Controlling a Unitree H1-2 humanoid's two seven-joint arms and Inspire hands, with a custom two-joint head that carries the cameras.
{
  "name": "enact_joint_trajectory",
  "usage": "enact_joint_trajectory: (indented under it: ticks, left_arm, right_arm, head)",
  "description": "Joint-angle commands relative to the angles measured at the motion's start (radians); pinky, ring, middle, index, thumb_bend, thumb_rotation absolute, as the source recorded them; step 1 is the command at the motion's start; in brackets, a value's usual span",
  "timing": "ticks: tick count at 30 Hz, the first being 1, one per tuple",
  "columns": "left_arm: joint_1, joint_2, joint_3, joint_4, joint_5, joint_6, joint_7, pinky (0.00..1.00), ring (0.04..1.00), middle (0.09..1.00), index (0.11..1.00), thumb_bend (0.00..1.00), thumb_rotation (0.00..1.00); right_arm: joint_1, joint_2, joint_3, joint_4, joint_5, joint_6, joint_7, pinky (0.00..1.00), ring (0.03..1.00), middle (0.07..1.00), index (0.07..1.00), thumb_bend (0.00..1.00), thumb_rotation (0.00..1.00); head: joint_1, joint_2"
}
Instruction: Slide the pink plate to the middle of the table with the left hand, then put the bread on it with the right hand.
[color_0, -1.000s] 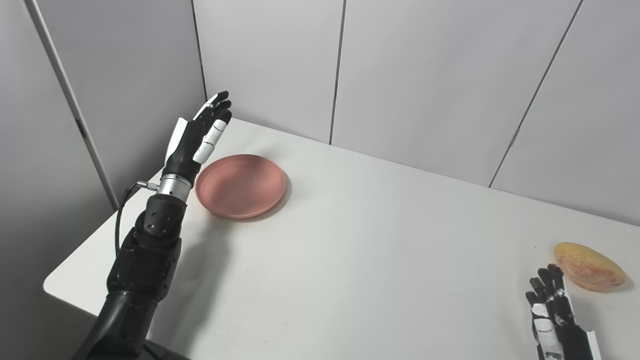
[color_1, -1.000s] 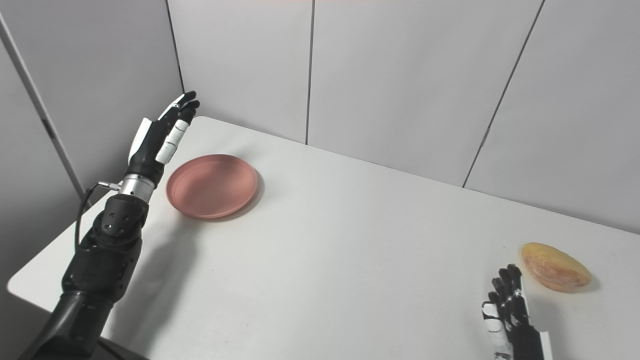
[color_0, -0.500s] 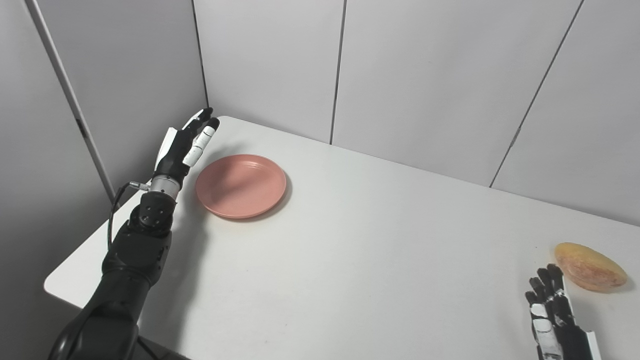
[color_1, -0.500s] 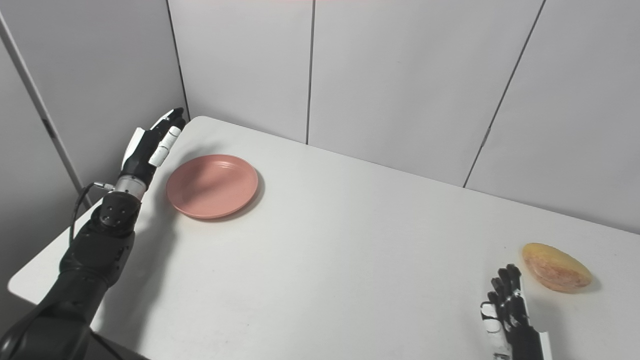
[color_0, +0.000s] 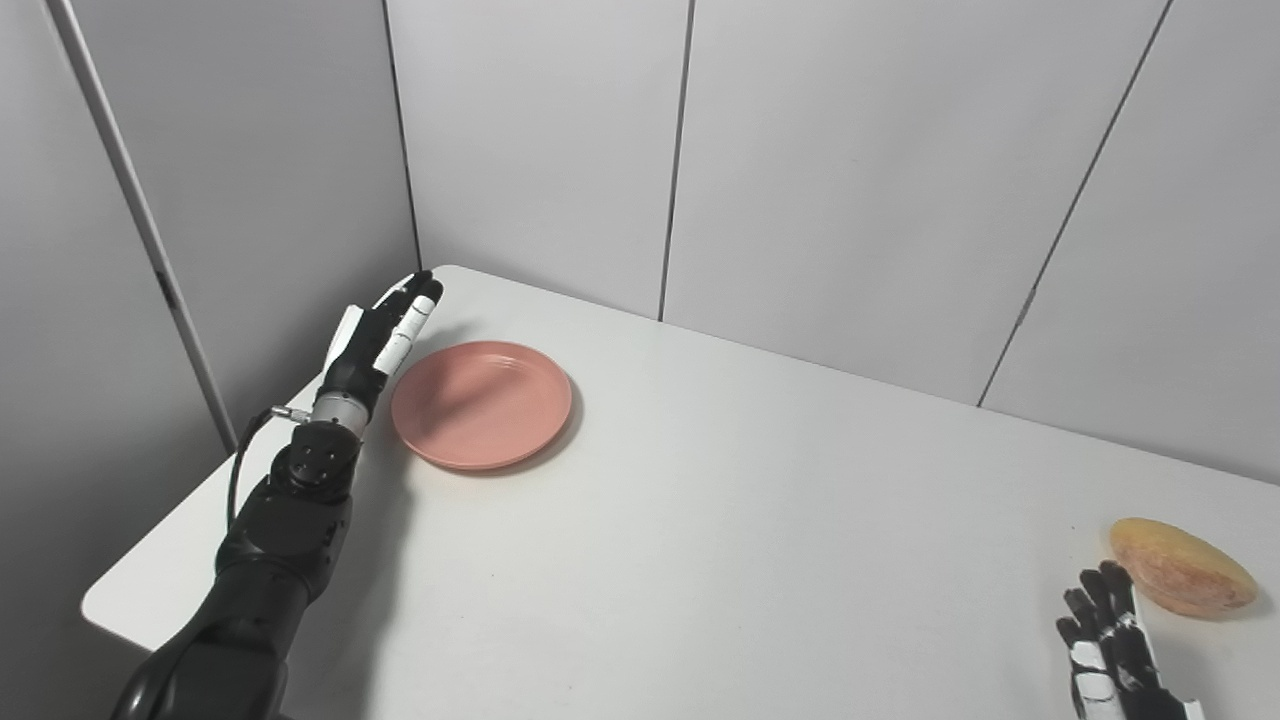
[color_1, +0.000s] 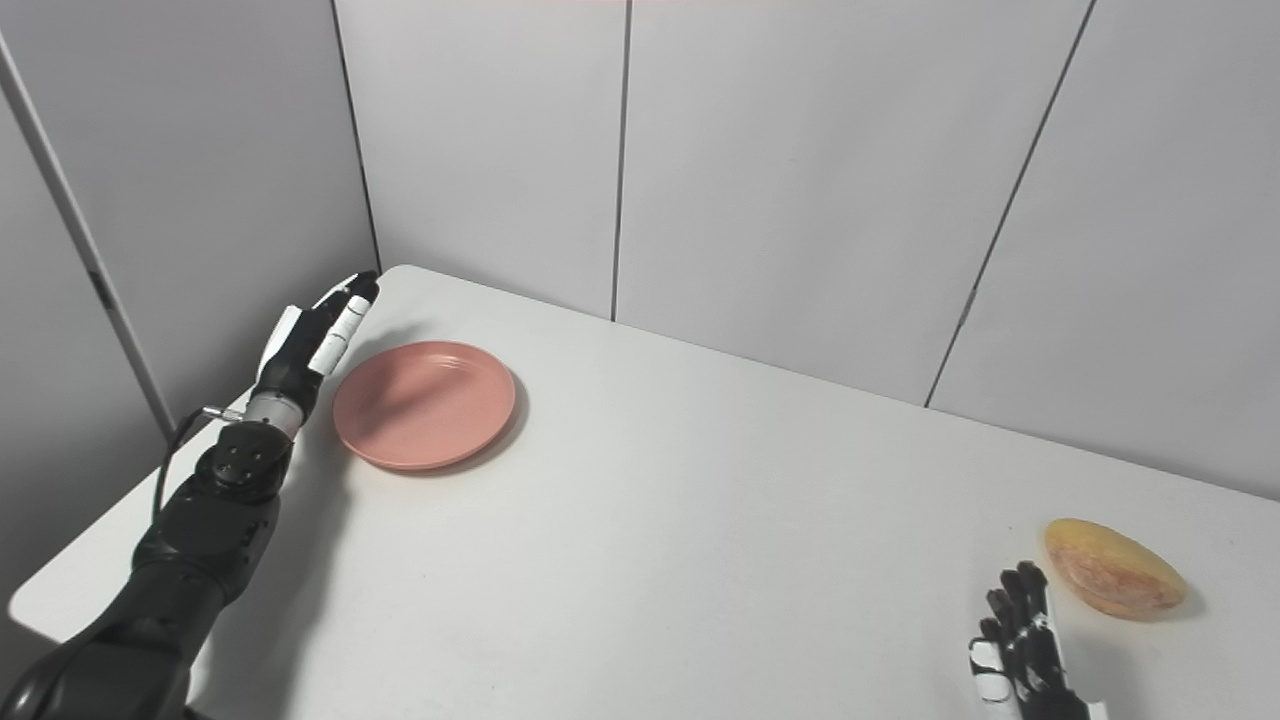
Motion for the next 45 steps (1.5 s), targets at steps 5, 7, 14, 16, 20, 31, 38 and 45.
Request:
enact_joint_trajectory:
  ticks: [5,7,14,16,20,31,38,45]
  left_arm:
    - [-0.053,0.008,0.041,0.018,-0.101,-0.054,-0.058,0.95,0.945,0.93,0.885,0.78,1.0]
    - [-0.051,0.005,0.042,0.027,-0.114,-0.061,-0.067,0.95,0.948,0.934,0.887,0.78,1.0]
    - [-0.057,0.013,0.033,0.051,-0.113,-0.076,-0.057,0.98,0.967,0.948,0.902,0.79,1.0]
    - [-0.056,0.018,0.036,0.032,-0.114,-0.063,-0.05,0.95,0.95,0.933,0.89,0.8,1.0]
    - [-0.053,0.017,0.042,0.011,-0.12,-0.049,-0.052,0.94,0.935,0.923,0.888,0.81,1.0]
    - [-0.057,-0.004,0.041,0.064,-0.162,-0.086,-0.125,0.89,0.917,0.914,0.878,0.85,1.0]
    - [-0.037,-0.021,0.029,0.048,-0.172,-0.081,-0.169,0.86,0.902,0.93,0.89,0.83,1.0]
    - [-0.038,-0.022,0.021,0.055,-0.155,-0.081,-0.15,0.94,0.939,0.938,0.901,0.8,1.0]
  right_arm:
    - [-0.008,-0.002,-0.004,-0.042,0.014,-0.006,0.004,1.0,1.0,1.0,1.0,0.36,0.74]
    - [-0.006,-0.002,-0.003,-0.05,0.017,-0.001,0.006,1.0,1.0,1.0,1.0,0.35,0.74]
    - [-0.001,-0.002,0.0,-0.068,0.015,0.015,0.003,1.0,1.0,1.0,1.0,0.33,0.73]
    - [-0.001,-0.002,0.0,-0.071,0.015,0.019,0.003,1.0,1.0,1.0,1.0,0.32,0.74]
    - [0.0,0.001,-0.001,-0.081,0.014,0.031,-0.001,1.0,1.0,1.0,1.0,0.32,0.74]
    - [0.0,0.002,-0.004,-0.088,0.01,0.035,-0.007,1.0,1.0,1.0,1.0,0.32,0.74]
    - [0.0,0.0,-0.005,-0.094,0.015,0.038,-0.004,1.0,1.0,1.0,1.0,0.34,0.73]
    - [0.002,0.001,-0.006,-0.102,0.011,0.052,-0.009,1.0,1.0,1.0,1.0,0.35,0.73]
  head:
    - [0.005,0.004]
    - [0.006,0.007]
    - [0.012,0.013]
    - [0.012,0.013]
    - [0.012,0.014]
    - [0.009,0.021]
    - [0.011,0.025]
    - [0.013,0.027]
